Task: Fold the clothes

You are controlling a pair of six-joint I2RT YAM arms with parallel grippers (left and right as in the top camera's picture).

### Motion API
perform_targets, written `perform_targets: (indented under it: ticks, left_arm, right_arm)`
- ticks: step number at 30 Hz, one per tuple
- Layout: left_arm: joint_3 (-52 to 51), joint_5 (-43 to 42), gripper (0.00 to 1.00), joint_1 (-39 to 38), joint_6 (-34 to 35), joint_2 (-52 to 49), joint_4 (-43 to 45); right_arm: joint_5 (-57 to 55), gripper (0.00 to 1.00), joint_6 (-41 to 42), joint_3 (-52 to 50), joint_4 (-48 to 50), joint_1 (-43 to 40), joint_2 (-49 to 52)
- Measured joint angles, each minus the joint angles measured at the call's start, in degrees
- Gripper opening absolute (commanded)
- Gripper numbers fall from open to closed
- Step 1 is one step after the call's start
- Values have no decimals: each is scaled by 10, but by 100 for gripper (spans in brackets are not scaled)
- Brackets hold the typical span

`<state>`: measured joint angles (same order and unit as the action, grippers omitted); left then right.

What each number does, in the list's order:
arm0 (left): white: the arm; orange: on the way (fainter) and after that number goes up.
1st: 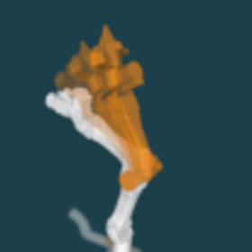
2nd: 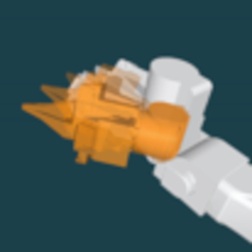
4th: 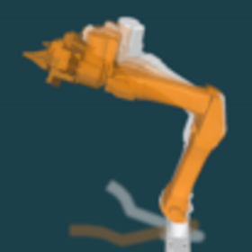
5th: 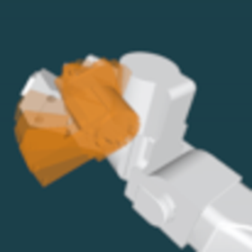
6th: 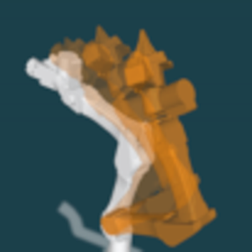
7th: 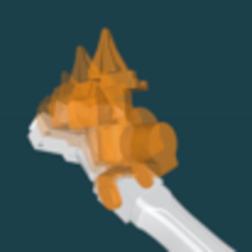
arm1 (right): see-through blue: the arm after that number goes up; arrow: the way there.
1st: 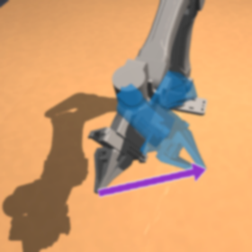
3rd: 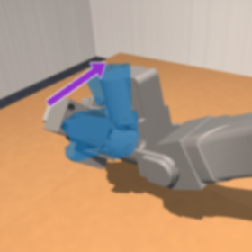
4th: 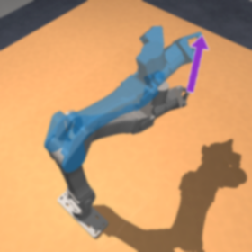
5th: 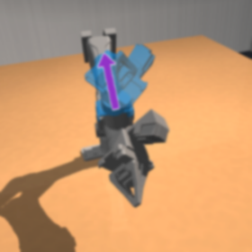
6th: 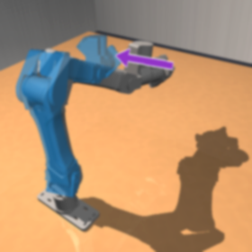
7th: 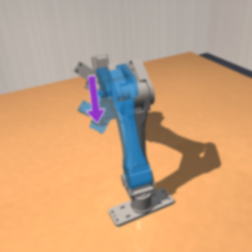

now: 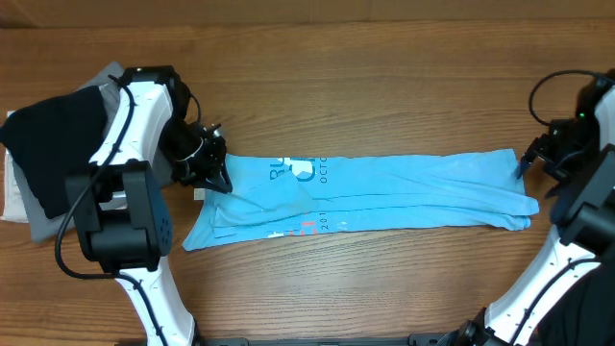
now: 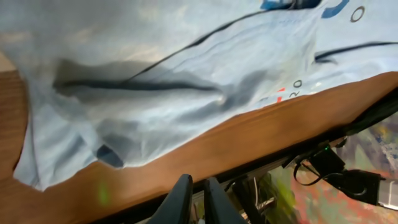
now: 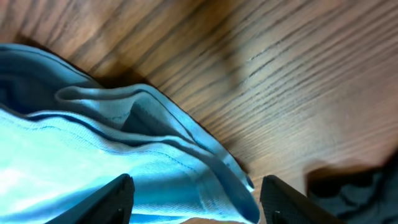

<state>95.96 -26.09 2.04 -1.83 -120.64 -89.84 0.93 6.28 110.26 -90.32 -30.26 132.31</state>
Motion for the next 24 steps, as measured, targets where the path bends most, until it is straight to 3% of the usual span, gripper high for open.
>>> perform_targets:
  ticks: [7, 16, 18, 21, 24]
  left_arm:
    - [0, -5, 12, -32, 8, 0, 31]
    - [-1, -9, 13, -39, 17, 0, 35]
    - [-3, -9, 13, -39, 17, 0, 40]
    - [-11, -9, 14, -39, 18, 0, 47]
    - [-15, -9, 14, -39, 19, 0, 51]
  right_arm:
    - [69, 73, -72, -10, 38, -45, 0]
    - [172, 75, -184, -129, 108, -54, -24]
    - [174, 72, -194, -140, 116, -54, -31]
    - [189, 55, -204, -147, 119, -54, -32]
    - [205, 54, -221, -155, 116, -51, -31]
